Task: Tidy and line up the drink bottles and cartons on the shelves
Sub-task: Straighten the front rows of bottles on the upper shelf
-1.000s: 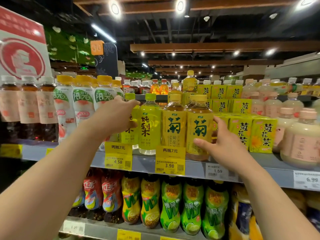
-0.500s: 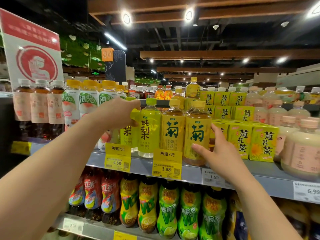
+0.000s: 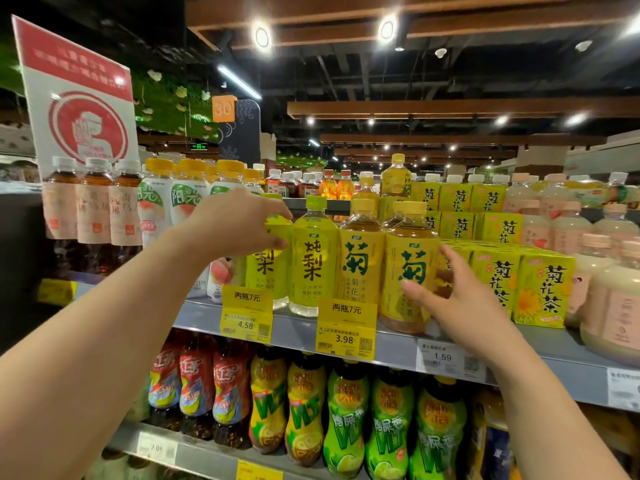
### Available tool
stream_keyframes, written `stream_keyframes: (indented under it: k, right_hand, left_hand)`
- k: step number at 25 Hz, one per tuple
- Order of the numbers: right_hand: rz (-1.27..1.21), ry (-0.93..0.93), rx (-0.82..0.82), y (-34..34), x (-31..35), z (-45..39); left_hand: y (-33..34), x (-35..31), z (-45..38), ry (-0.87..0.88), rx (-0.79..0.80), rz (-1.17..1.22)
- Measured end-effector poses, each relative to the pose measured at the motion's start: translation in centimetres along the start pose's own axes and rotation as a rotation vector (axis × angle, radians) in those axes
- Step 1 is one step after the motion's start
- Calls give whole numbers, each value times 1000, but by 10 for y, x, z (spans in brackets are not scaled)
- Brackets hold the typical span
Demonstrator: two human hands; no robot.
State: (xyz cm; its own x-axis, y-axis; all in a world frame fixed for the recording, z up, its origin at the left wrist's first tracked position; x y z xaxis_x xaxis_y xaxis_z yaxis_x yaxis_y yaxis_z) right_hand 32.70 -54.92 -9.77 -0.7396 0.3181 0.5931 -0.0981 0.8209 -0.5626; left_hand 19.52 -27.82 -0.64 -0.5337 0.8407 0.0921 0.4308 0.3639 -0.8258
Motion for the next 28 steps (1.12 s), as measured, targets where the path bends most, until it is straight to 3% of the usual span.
stream_keyframes:
  k: [3,5,10,15,21,24,28]
  right_hand:
    - [-62,-91,-405,-23,14,6]
    - [-98,-207,-531,-23,37,15]
    - [-180,-278,-304,50,92,15]
    - [-129,-236,-134,126,133,-4]
    - [-44,-243,-189,175,183,-27]
    - [24,-199,-241,201,186,-23]
    - [114,-130,-436,207,188,-19]
  left_hand:
    - [9,6,6,-3,-8,71]
    - [9,6,18,24,-70,138]
    - [12,34,49,70,-255,435]
    - [23,114,59,-90,-402,579]
    - [43,212,53,-320,-459,585]
    - [66,232,60,-337,-395,574]
    - [88,245,61,-321,-312,563]
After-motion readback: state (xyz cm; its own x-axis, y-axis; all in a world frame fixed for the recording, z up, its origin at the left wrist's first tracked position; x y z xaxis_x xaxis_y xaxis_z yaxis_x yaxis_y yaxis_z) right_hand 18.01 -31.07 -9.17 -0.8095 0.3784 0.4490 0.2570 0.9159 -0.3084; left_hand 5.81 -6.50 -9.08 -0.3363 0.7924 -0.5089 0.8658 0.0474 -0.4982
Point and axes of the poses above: each hand's wrist, its own z-axis away from the middle knuckle, its own y-axis out of the palm, x = y × z, the point moved 7 cm from there along -z, towards the middle knuckle, and after that the axes turned 9 degrees about -y, right-handed, at the moved point
